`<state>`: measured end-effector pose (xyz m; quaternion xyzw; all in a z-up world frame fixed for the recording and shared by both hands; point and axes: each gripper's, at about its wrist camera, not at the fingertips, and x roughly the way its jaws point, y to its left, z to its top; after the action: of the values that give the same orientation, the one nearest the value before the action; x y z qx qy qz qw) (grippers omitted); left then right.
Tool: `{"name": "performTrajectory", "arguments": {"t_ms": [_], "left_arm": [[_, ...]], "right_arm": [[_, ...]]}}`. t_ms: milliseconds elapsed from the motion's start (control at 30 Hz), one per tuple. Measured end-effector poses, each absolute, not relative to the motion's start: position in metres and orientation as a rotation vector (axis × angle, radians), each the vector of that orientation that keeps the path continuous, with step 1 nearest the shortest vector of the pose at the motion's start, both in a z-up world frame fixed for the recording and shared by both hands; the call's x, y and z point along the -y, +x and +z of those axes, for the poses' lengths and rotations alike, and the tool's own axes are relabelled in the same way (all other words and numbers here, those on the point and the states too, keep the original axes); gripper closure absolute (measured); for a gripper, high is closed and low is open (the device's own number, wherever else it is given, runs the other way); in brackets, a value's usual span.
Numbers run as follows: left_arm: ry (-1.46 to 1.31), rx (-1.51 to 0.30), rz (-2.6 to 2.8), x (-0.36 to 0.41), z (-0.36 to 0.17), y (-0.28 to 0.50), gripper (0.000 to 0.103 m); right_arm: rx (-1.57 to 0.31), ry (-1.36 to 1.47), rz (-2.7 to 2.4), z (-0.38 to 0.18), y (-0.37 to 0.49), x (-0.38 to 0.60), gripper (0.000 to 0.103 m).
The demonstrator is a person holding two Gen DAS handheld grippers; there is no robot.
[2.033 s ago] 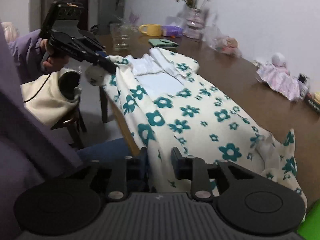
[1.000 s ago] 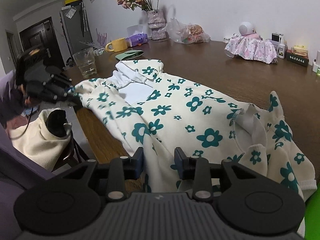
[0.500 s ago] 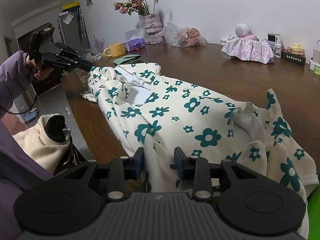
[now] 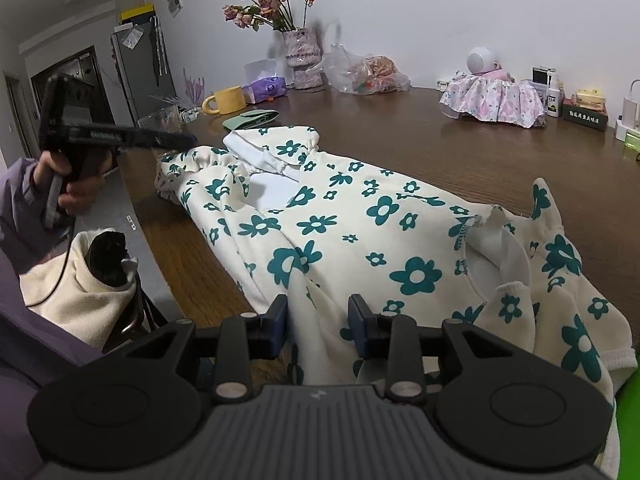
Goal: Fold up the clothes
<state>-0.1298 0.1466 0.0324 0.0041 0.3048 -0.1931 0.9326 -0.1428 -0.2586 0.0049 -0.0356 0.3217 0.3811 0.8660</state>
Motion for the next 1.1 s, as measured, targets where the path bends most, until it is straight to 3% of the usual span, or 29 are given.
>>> {"name": "performTrajectory", "arguments": {"t_ms": [400, 467, 533, 700, 767, 900, 967, 1100], "left_arm": [[0.051, -0.626, -0.432, -0.153, 0.006, -0.133, 0.057], [0.043, -0.621, -0.434, -0.154, 0.005, -0.132, 0.056], [0.040, -0.617, -0.433, -0.154, 0.004, -0.131, 0.055], [0.049, -0.621, -0.440, -0.155, 0.005, -0.129, 0.055], [0.050, -0.622, -0.444, -0.156, 0.005, -0.128, 0.055], [0.048, -0.617, -0.437, -0.155, 0.003, -0.127, 0.053], [0.049, -0.616, -0.440, -0.156, 0.003, -0.127, 0.053], [0.053, -0.615, -0.447, -0.157, 0.003, -0.126, 0.052]], "right_arm": [[-0.508, -0.166, 0.615, 0.045, -0.192, 0.302, 0.070], [-0.507, -0.199, 0.612, 0.050, -0.204, 0.312, 0.065], [-0.515, -0.236, 0.620, 0.053, -0.215, 0.319, 0.053], [-0.557, -0.343, 0.645, 0.039, -0.227, 0.316, 0.052], [-0.583, -0.359, 0.640, 0.029, -0.223, 0.317, 0.053], [-0.647, -0.333, 0.623, 0.018, -0.211, 0.324, 0.084], [-0.648, -0.307, 0.621, 0.022, -0.207, 0.328, 0.090], [-0.604, -0.227, 0.547, 0.040, -0.192, 0.335, 0.092]]}}
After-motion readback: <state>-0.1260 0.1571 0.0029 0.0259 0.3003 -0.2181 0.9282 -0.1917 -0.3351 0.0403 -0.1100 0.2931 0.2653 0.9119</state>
